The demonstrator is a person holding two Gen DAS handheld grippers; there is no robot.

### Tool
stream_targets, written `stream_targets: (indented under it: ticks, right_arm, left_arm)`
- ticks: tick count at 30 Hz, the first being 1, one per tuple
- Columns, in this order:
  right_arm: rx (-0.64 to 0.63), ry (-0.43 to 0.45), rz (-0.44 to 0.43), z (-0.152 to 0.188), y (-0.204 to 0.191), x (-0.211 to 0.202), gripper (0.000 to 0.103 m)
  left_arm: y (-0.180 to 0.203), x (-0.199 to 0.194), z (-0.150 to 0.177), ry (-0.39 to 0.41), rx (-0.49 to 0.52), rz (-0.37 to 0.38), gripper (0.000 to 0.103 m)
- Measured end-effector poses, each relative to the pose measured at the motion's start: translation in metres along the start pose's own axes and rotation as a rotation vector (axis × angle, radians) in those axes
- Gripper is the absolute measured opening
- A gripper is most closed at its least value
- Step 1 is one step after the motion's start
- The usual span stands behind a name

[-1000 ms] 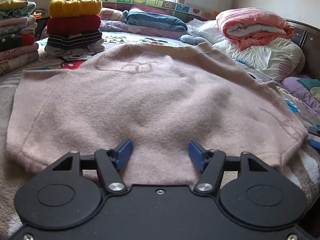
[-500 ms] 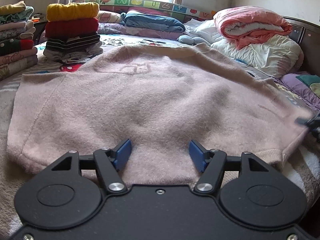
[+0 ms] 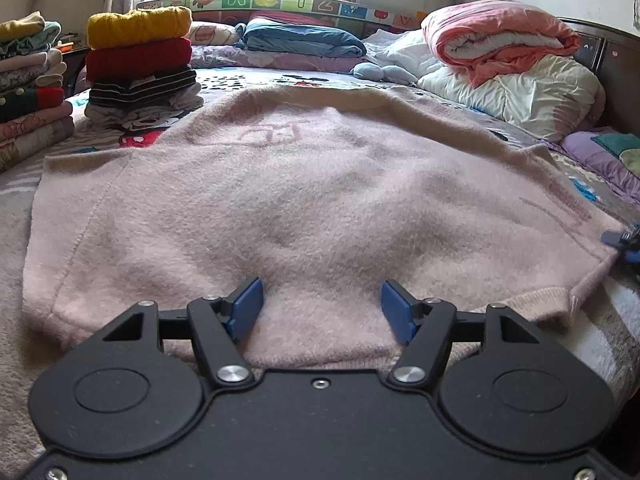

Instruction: Fold clothes

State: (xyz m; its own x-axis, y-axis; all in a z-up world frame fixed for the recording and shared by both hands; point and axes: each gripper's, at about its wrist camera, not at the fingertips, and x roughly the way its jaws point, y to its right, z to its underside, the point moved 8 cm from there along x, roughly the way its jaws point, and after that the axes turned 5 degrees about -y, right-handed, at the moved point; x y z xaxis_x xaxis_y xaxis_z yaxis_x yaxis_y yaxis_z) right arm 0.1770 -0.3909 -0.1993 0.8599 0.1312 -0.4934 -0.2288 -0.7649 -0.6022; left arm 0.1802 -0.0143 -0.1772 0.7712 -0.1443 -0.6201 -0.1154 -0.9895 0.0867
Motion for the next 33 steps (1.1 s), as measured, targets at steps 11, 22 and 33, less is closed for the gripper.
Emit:
stream_targets:
  ticks: [11, 22, 33]
  right_arm:
    - [0.282, -0.071, -0.230, -0.056, 0.041, 0.036, 0.033]
    - [0.249, -0.272, -0.324, -0.111, 0.029, 0.124, 0.033]
    - [-0.135, 0.016, -0.127, -0.135, -0.010, 0.079, 0.008]
  left_arm:
    - [0.002, -0.004, 0.003, 0.004, 0.015, -0.029, 0.066]
    - [0.006, -0.001, 0.004, 0.013, 0.034, -0.050, 0.068]
    - [0.004, -0.001, 0.003, 0.013, 0.027, -0.030, 0.068]
